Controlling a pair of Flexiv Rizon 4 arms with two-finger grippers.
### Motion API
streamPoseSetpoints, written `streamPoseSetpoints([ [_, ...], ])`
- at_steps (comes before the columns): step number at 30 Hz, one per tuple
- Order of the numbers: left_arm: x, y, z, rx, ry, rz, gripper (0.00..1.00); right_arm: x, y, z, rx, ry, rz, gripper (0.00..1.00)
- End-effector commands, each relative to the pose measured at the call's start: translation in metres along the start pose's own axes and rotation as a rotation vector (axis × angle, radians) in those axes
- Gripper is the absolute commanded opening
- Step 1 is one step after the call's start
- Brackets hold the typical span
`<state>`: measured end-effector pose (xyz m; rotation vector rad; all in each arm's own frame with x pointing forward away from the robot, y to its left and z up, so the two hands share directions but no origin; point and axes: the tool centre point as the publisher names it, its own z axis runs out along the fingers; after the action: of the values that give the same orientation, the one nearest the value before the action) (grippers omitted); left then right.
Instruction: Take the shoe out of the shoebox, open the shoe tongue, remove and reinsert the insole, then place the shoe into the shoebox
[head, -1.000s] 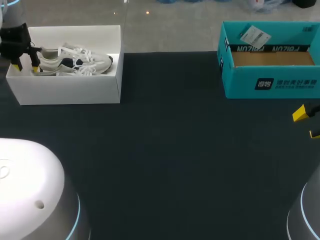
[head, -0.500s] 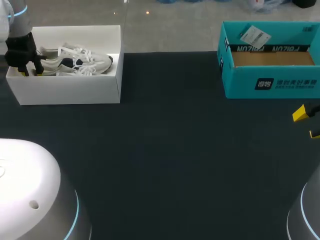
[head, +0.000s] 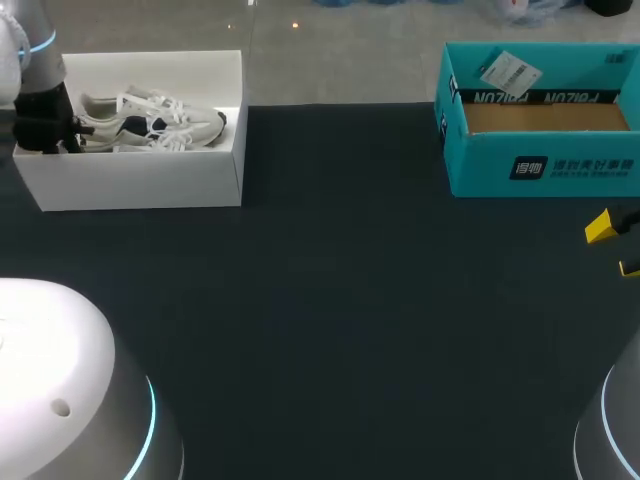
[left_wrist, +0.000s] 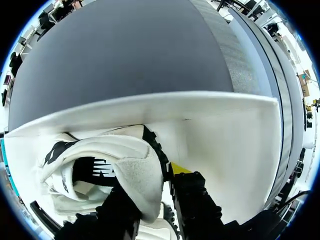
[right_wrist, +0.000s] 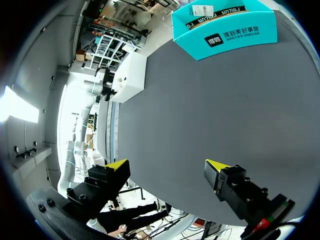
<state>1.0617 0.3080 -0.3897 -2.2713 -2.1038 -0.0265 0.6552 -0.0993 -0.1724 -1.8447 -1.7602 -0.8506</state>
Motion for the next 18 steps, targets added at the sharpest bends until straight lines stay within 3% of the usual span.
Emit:
streamPoseSetpoints([
  [1,-0.003,0.005,0.007,0.015,-0.005,0.002,0.00,0.000,-0.002,0.001,-0.003,0.000,0.001,1.00],
  [8,0.003,0.006,-0.002,0.026,0.003,0.020,0.00,0.000,-0.002,0.001,-0.003,0.000,0.001,1.00],
  [18,0.010,0.002,-0.037,0.026,0.034,0.062,0.00,0.000,-0.002,0.001,-0.003,0.000,0.001,1.00],
])
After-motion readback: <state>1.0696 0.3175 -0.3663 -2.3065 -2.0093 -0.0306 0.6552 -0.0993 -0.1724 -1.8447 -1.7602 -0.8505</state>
